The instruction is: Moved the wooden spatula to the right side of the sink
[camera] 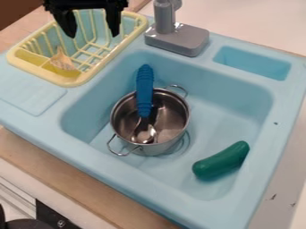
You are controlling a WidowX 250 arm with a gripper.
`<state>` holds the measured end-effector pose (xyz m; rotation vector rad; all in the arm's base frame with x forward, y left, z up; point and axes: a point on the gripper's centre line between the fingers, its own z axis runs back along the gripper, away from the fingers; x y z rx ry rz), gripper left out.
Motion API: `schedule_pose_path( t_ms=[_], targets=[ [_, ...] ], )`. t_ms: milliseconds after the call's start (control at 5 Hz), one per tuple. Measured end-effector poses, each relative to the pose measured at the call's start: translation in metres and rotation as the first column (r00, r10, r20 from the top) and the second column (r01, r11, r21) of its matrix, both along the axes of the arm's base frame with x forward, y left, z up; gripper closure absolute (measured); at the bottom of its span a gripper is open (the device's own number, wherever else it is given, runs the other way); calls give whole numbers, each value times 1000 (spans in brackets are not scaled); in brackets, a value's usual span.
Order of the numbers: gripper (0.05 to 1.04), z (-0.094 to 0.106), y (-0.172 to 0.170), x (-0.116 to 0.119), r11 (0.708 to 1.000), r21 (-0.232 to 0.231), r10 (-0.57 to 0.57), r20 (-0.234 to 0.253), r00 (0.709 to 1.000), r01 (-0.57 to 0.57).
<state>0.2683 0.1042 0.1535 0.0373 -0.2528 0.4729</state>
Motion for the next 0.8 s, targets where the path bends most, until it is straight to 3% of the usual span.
schedule_pose_path(
  t_ms=[200, 400, 600, 800],
  targets=[
    [89, -1, -20, -5, 991, -21, -130, -63, 989, 129],
    [89, 6, -31, -11, 986, -18, -168, -56, 984, 167],
    [89, 7, -30, -32, 976, -24, -217, -104, 971, 216],
    [89, 11, -30, -51, 977, -6, -214, -109, 971, 214]
  ],
)
